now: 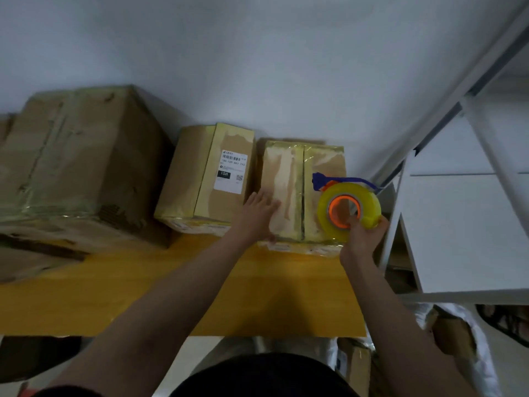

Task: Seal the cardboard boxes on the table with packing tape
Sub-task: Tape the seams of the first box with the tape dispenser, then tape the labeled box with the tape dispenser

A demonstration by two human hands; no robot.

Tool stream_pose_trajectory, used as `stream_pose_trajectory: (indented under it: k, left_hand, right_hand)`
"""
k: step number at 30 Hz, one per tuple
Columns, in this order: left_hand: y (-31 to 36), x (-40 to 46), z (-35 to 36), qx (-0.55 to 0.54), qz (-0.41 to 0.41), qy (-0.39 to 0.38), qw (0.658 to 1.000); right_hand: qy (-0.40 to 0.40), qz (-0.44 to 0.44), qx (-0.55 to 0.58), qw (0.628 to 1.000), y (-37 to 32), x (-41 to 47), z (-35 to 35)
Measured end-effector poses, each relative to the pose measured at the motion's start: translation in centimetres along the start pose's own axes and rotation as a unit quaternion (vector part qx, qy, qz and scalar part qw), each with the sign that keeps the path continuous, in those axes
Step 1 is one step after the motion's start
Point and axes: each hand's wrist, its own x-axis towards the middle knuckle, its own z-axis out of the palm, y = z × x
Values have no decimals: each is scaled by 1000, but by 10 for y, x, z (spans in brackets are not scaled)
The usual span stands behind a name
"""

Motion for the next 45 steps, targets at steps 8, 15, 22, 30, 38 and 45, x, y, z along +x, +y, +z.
stream_pose_trajectory:
  k: [8, 15, 22, 30, 38, 45]
  left_hand:
    - [-60, -46, -13, -112, -67, 149, 980]
    - [-156, -64, -12, -161, -188, 94, 964]
    - [-205, -59, -9, -280, -263, -24, 923]
    - [-205, -69, 1, -295, -264, -24, 918]
    - [-175, -105, 11, -268, -279, -37, 921]
    - [-134, -147, 25, -235, -290, -57, 926]
  right_hand:
    - [-55, 6, 34, 998, -23, -45, 44]
    - [-192, 75, 79, 975, -11, -107, 110]
    - [-242, 106, 65, 962, 15, -153, 153]
    - [-257, 82, 40, 962, 34, -161, 167]
    - [-280, 34, 9, 959, 48, -166, 178]
    - [-272, 37, 5, 961, 70, -183, 176]
